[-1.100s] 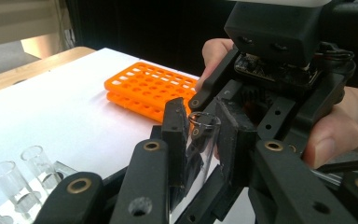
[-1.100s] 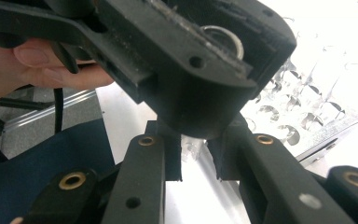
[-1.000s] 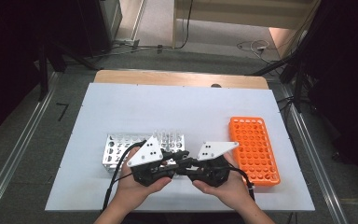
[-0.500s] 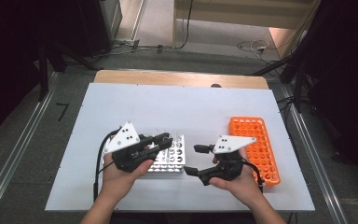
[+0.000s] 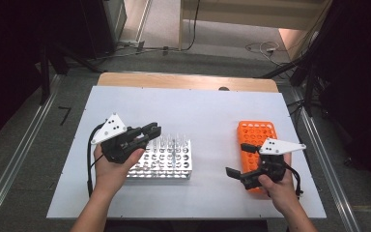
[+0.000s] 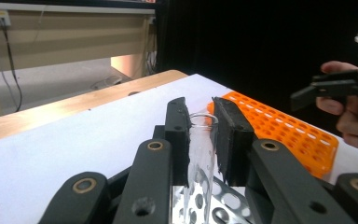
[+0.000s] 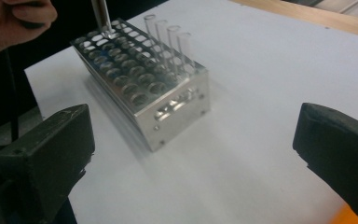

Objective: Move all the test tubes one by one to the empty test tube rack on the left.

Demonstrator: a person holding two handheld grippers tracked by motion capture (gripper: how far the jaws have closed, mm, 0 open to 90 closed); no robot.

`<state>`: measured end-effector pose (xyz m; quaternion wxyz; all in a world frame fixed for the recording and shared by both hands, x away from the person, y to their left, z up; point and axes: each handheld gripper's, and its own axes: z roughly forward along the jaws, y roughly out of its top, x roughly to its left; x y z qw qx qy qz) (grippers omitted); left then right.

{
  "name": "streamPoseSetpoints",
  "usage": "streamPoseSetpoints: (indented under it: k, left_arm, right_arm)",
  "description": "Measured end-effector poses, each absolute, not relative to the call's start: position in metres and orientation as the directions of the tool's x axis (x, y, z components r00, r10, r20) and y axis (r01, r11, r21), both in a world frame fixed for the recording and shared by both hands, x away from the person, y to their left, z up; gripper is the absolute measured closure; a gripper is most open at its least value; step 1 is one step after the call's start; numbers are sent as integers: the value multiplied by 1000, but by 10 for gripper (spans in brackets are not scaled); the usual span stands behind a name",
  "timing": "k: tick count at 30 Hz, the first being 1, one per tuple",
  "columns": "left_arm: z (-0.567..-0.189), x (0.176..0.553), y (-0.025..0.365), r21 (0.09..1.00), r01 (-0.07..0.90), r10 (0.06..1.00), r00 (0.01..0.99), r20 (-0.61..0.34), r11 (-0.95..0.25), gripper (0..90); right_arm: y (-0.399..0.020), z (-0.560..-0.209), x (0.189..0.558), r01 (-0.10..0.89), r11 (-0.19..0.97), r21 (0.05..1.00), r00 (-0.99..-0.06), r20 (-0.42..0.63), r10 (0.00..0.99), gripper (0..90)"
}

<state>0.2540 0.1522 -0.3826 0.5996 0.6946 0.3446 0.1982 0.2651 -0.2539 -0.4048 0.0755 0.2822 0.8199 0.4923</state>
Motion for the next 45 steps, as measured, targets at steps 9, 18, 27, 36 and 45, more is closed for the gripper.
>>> streamPoseSetpoints:
  k: [9,18,27,36,45]
  left_arm:
    - [-393,274,158,968,251,752,640,-155,-14,760]
    - [-410,287,159,966,259,790,590,-163,5,760]
    - [-422,291,154,963,269,798,580,-164,2,759]
    - [-424,290,149,938,346,818,547,-176,-31,757]
    - [-428,288,146,917,395,833,527,-169,-64,755]
  right_arm:
    - [-294,-414,261,434,330,838,-772,157,616,0]
    - [-315,-419,257,450,323,832,-744,150,652,0]
    - [-315,-420,259,455,320,831,-739,153,656,0]
    - [-316,-421,259,453,324,830,-737,145,660,0]
    - [-316,-422,260,451,325,832,-735,139,663,0]
